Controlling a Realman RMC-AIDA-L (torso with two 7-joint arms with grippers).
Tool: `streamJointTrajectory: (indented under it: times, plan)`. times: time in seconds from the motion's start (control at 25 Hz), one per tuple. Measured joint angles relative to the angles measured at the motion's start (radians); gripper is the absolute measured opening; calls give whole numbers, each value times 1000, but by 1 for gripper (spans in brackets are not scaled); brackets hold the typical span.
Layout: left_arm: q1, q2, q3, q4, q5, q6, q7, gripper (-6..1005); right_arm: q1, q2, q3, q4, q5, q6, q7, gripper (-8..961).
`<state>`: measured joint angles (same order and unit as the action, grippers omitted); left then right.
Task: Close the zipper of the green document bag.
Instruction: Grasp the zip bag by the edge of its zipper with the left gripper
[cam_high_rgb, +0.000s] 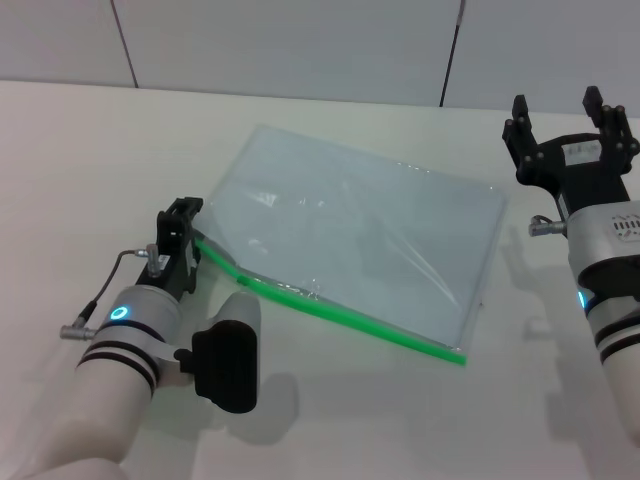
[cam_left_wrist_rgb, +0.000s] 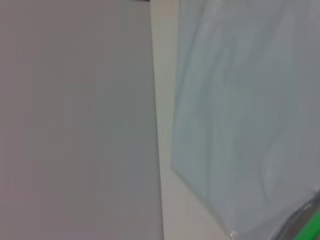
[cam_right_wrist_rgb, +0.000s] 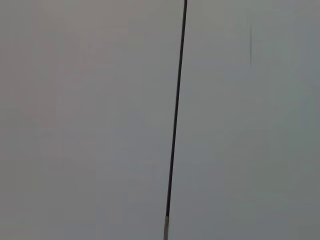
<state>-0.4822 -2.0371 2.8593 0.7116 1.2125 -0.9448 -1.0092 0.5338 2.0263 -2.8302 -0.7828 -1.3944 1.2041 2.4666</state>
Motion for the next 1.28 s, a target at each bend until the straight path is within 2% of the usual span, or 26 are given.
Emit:
streamJointTrajectory:
  times: [1.28]
  plan:
    - [-3,0,0,-2,30,37,27,423,1,2,-1,1,0,1,0,755]
